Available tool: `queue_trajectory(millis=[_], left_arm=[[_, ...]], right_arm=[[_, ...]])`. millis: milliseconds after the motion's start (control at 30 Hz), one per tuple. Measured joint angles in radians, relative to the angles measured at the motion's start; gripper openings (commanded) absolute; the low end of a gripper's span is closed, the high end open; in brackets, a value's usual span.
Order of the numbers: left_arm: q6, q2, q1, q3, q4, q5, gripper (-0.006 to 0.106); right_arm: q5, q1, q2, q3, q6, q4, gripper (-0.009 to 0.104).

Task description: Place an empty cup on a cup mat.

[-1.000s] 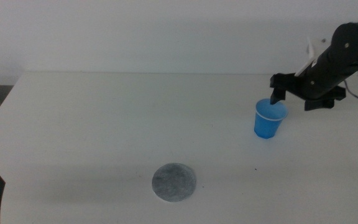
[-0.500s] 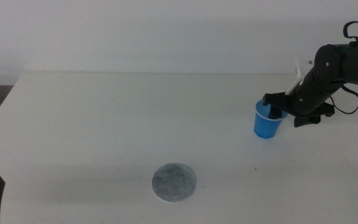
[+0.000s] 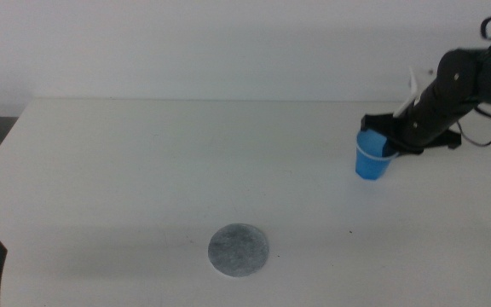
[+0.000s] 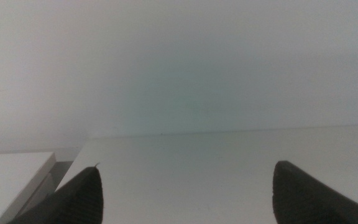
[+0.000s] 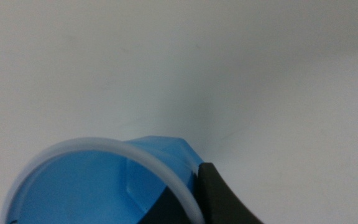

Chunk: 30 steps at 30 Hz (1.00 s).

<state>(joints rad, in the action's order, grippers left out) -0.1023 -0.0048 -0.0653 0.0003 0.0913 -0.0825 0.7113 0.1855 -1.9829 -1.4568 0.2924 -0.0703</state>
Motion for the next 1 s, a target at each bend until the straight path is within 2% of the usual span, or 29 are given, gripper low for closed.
queue_trajectory(millis=[233,500,700,1000], left_arm=[[0.000,0.000,0.000,0.000,0.000,0.000,0.094],[0.000,0.000,0.000,0.000,0.000,0.000,0.094],[0.000,0.000,0.000,0.000,0.000,0.000,0.094],[0.000,0.000,0.000,0.000,0.000,0.000,0.094]], right_arm=[[0.068,0.098,0.130,0.000,-0.004,0.004,-0.002],[0.130,0.291,0.179,0.000,-0.006,0.004,-0.002],[0.106,0.421,0.175,0.000,-0.004,0.004,-0.002],[0.067,0.537,0.109,0.000,0.013,0.004,-0.002]])
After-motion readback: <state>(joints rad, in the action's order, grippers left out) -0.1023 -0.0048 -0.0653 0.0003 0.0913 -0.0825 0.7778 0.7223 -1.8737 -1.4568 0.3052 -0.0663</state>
